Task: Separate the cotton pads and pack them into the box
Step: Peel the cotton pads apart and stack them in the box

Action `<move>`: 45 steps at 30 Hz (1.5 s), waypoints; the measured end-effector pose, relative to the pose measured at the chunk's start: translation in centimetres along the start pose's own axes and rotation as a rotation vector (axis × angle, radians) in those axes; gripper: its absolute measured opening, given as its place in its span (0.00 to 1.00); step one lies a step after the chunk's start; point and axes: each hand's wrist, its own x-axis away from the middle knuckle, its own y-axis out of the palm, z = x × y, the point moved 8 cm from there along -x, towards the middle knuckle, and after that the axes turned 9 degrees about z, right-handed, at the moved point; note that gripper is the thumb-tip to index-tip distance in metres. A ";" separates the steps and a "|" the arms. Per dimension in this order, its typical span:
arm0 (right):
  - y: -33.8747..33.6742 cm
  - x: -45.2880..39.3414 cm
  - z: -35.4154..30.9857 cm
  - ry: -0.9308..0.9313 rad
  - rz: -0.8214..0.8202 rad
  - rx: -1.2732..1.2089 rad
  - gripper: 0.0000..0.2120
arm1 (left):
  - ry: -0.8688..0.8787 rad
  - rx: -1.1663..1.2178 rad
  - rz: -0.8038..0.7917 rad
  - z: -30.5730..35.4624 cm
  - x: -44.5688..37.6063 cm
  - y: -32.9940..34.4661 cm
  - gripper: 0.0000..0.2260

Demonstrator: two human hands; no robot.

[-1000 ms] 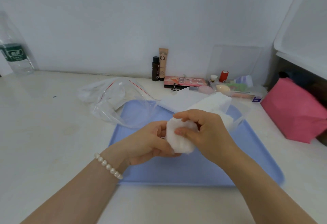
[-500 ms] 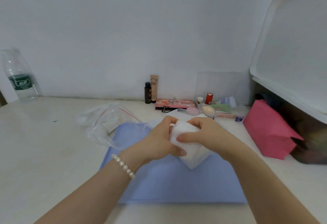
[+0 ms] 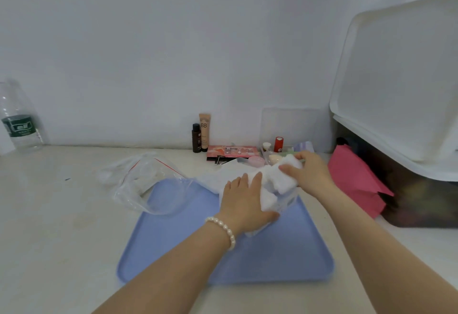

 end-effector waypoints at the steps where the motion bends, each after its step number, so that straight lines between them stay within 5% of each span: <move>1: 0.6 0.4 0.1 -0.005 -0.027 -0.013 0.21 | 0.004 -0.016 -0.016 -0.4 0.0 -0.1 0.42; 6: 3.8 2.2 -0.7 -0.056 -0.201 0.057 0.31 | 0.031 -0.070 -0.116 -3.3 1.5 -0.2 0.40; 12: 3.7 1.5 -2.9 -0.061 -0.147 0.095 0.23 | 0.093 -0.131 -0.166 -6.2 4.4 -1.4 0.36; 19: 6.1 3.8 -5.1 -0.071 -0.344 0.257 0.24 | 0.426 -0.134 -0.020 -3.9 4.7 -2.5 0.35; 27: 7.2 5.1 -5.2 -0.171 -0.277 0.682 0.18 | 0.387 -0.109 -0.066 -3.8 4.8 -1.7 0.24; 34: 9.6 5.2 -4.0 -0.125 -0.358 0.892 0.15 | 0.356 -0.087 -0.078 -3.9 4.9 -1.7 0.26; 40: 11.0 4.8 -2.2 0.001 -0.583 0.920 0.13 | 0.356 -0.107 -0.104 -3.9 4.8 -1.5 0.28; 45: 11.5 5.2 -3.1 -0.082 -0.733 0.938 0.22 | 0.351 -0.107 -0.107 -3.9 4.9 -1.4 0.25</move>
